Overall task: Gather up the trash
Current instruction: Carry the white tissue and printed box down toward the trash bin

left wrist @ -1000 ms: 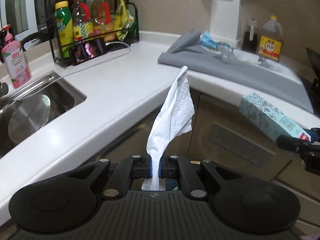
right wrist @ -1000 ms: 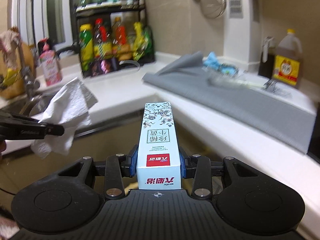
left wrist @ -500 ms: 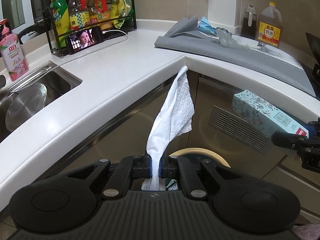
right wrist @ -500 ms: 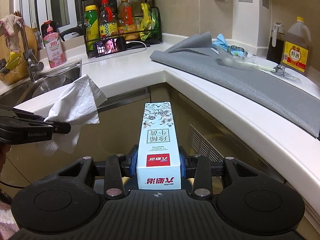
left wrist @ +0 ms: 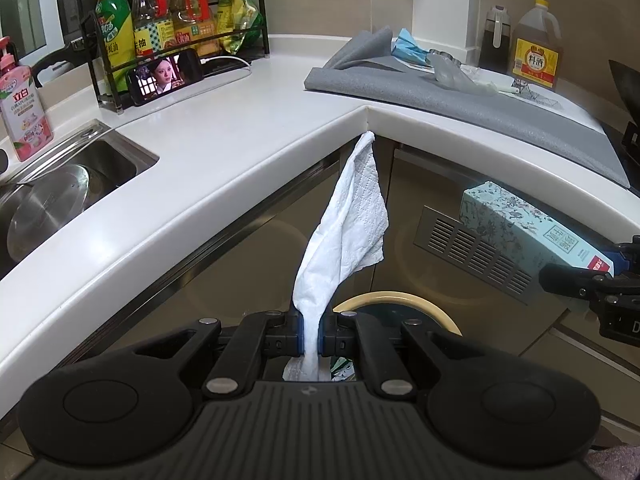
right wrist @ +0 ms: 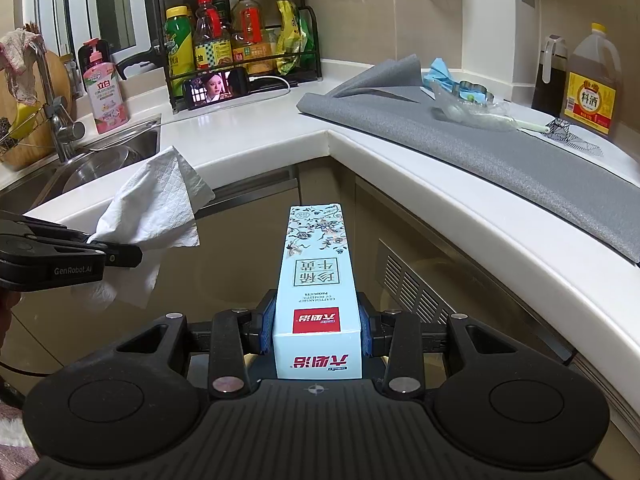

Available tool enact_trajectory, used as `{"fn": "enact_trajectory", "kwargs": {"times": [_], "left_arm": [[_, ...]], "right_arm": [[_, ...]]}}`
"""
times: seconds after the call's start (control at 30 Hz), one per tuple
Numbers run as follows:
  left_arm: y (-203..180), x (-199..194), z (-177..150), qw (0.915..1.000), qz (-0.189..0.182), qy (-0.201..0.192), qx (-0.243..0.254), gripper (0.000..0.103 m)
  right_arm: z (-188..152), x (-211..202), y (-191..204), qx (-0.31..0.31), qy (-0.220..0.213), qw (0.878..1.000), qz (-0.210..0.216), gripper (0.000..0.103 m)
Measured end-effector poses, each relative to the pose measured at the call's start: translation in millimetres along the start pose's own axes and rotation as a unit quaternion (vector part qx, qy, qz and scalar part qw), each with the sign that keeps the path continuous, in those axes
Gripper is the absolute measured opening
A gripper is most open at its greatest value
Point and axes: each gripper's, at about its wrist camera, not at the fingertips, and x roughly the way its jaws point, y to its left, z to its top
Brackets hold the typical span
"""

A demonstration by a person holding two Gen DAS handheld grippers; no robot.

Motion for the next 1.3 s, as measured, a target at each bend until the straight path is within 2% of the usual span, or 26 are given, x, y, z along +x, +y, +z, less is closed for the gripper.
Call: {"fn": "enact_trajectory", "kwargs": {"times": [1.3], "left_arm": [[-5, 25, -2, 0.9993, -0.004, 0.036, -0.006, 0.006]], "right_arm": [[-2, 20, -2, 0.012, 0.038, 0.999, -0.001, 0.041]]}}
